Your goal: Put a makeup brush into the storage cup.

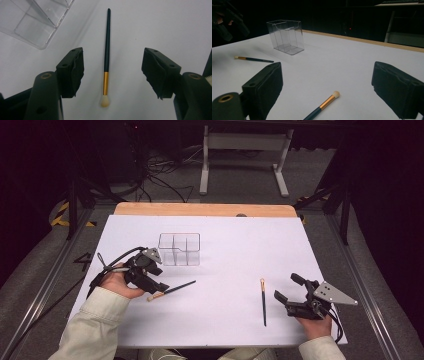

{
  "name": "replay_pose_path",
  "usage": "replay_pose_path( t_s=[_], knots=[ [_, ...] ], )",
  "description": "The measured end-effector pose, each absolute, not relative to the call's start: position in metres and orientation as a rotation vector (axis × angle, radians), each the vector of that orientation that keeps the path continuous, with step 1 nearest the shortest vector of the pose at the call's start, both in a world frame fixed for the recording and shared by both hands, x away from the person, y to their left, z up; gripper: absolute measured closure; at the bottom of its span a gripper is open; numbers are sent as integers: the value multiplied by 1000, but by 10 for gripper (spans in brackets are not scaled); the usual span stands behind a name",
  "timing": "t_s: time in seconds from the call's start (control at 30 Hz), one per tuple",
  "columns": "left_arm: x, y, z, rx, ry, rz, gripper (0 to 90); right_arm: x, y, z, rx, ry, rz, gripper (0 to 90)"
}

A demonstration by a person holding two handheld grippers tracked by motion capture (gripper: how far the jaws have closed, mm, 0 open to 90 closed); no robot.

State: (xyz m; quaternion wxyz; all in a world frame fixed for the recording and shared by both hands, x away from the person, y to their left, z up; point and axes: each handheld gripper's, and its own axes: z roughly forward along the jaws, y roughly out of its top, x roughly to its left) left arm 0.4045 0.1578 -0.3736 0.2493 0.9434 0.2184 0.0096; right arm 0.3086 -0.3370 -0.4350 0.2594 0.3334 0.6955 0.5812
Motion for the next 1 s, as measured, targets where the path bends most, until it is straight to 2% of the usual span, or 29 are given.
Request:
replay_pose_path(
  t_s=[0.33,0.7,1.0],
  knots=[
    [410,155,-388,2600,600,-20,410,309,-336,-435,891,1914,1596,169],
    [414,155,-399,2629,617,-46,440,311,-336,-434,899,1934,1602,165],
    [416,152,-410,2684,616,-67,507,312,-335,-435,902,1947,1611,167]
  ],
)
